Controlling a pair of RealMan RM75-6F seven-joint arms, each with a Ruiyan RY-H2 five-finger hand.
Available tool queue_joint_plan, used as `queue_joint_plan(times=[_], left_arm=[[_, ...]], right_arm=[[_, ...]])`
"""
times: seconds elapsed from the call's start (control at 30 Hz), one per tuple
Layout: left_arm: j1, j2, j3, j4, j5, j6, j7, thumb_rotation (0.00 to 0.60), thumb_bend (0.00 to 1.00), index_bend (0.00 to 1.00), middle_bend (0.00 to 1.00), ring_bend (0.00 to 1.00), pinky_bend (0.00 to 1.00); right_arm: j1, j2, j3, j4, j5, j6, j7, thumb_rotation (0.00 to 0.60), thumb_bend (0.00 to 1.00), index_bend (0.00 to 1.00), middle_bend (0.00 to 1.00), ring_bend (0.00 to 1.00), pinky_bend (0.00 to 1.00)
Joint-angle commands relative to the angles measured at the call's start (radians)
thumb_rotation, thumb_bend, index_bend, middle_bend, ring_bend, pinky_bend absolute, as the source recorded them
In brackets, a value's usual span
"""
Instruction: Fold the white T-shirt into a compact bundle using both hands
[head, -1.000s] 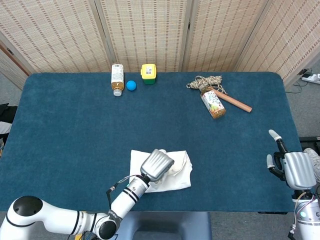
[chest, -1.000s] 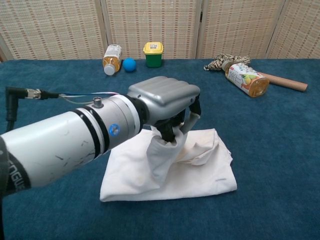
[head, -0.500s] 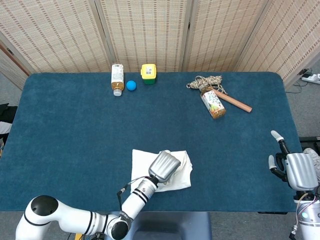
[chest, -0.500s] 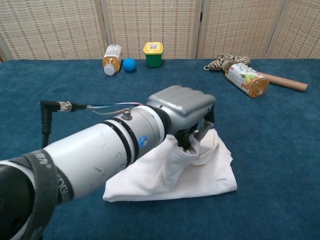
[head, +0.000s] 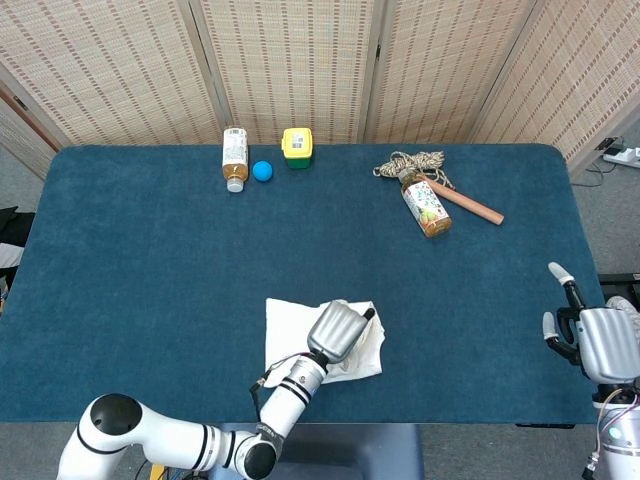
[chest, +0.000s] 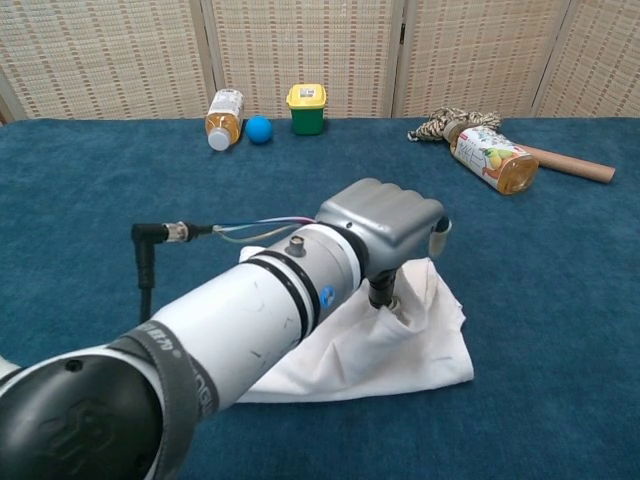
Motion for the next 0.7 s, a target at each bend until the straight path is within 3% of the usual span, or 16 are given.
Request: queue_joint_plan(times=[0.03,0.47,0.7], left_arm=[[-0.008,-0.016,-0.011,0.019,0.000,0.004,-0.004,0.600,0.26,0.18,1.00,0.91,1.00],[-0.037,-0.082,-0.047,0.099,-0.005,0.008,-0.012,0.600,0.24,0.13,1.00,0.91,1.00],[0.010,-0.016,-0.053,0.019,0.015,0.033,-0.063,0.600,0.24,0.13,0.99,0.89,1.00]], right_arm=[[-0.001,0.001,0.000,0.000,0.000,0.000,0.001,0.600,0.54,0.09,0.90,0.97,0.99],[-0.011,0.006,0.001,-0.004,-0.003,0.009,0.005,0.600,0.54,0.08,0.90,0.97,0.99],[-0.015,0.020,0.006,-0.002,-0.001,0.013,0.011,0.600,0.54,0.09,0.90,0.97,0.99]])
